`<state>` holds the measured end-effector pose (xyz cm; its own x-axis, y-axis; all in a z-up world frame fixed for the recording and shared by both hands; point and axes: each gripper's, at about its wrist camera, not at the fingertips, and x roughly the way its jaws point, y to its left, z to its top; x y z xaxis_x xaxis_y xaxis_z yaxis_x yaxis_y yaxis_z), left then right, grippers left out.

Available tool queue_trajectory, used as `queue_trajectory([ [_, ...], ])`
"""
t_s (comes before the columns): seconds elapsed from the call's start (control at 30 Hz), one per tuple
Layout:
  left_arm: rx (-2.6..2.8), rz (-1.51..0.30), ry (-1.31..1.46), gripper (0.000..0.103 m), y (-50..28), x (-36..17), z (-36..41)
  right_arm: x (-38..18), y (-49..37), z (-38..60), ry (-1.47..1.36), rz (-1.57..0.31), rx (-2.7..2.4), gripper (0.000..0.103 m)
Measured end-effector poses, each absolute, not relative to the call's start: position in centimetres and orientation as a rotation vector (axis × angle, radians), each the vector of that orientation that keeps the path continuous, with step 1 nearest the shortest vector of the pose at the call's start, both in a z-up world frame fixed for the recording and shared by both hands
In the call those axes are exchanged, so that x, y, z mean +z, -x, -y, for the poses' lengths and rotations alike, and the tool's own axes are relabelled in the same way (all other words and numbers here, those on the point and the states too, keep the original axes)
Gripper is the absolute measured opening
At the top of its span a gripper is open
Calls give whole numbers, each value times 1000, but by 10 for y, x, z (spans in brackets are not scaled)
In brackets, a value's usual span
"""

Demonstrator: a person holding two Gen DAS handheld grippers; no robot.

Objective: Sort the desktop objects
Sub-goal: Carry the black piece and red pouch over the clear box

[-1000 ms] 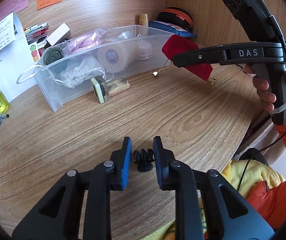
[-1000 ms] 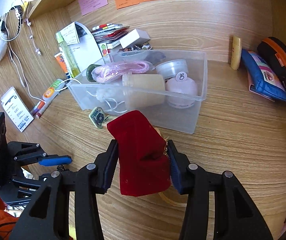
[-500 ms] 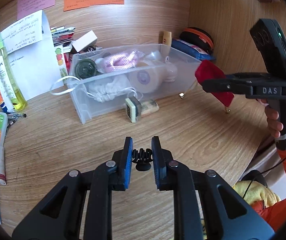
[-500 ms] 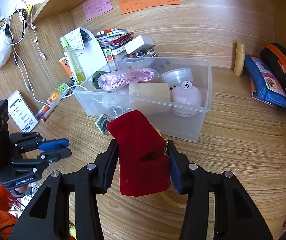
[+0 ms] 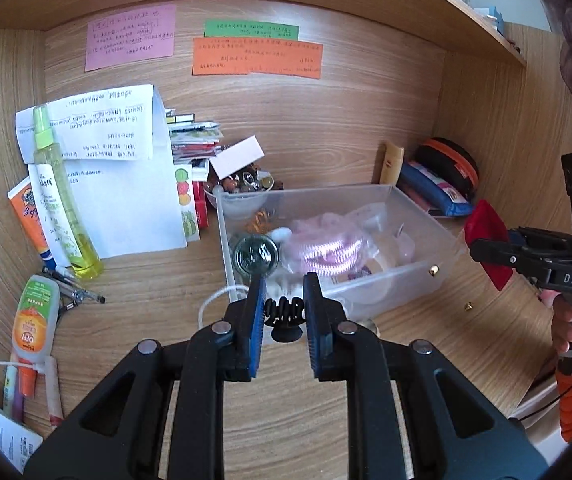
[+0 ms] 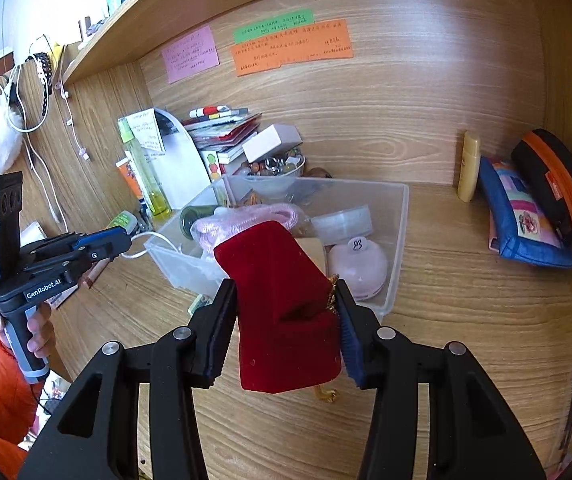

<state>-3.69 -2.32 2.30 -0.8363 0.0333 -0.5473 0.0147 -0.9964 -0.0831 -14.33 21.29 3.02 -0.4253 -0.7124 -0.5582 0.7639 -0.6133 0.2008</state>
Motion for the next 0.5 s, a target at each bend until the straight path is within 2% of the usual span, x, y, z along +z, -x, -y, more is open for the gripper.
queue_trajectory([
  [0.17, 2981, 214, 865, 18, 66, 42, 27, 50, 163, -206, -739, -76, -2117, 43],
  [0.5, 2999, 238, 848, 18, 117, 59, 19, 61, 201, -183, -740, -40, -2153, 44],
])
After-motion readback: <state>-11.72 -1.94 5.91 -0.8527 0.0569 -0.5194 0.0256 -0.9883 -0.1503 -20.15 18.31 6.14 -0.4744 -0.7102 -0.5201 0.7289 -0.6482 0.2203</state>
